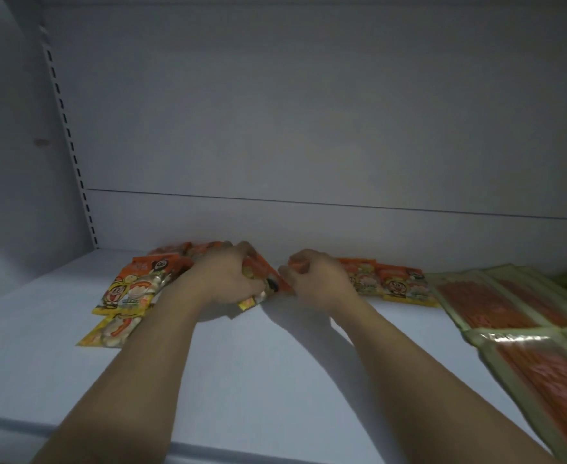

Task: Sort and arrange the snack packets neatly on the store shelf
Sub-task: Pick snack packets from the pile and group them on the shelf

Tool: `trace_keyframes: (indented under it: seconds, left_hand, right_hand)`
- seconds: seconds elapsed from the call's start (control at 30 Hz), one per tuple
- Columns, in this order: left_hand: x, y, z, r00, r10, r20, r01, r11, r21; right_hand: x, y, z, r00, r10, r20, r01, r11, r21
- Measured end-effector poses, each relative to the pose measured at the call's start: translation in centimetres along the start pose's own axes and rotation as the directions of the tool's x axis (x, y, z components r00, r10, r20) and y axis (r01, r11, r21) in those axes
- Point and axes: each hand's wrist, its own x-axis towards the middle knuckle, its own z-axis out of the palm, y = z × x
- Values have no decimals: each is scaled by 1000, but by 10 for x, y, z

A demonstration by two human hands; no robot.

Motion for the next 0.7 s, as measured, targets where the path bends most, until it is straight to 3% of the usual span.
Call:
trace_keyframes:
  seconds: [0.07,0.13,0.2,0.27,0.4,0.57,0.7]
  left_hand:
    - [-1,4,0,993,-44,-111,25,986,-164]
    - [0,12,2,964,-101,-245,8,935,-354]
    - [1,21,3,933,-141,-332,-68,836,-545]
    - [0,33,4,927,-190,-324,-104,699,-707]
    - [-7,63,6,994,-87,-63,-23,398,-917]
    - [-17,108,4,991,135,-10,-76,495,-866]
    - [-32,148,21,982,188,32,-83,572,-816]
  right_hand:
    - [-3,-2,-1,996,28,86,-41,986,161]
    - [-8,-6,0,983,66,170,-136,889,437]
    - [-11,-12,-8,990,77,117,-135,752,645]
    - [-10,-16,-22,995,98,4,-71,691,719]
    - [-17,-13,-59,982,133,-133,-24,789,613]
    - [-40,12,-112,959,235,-156,-147,889,434]
    - [-57,34,-143,967,223,-119,-223,975,17]
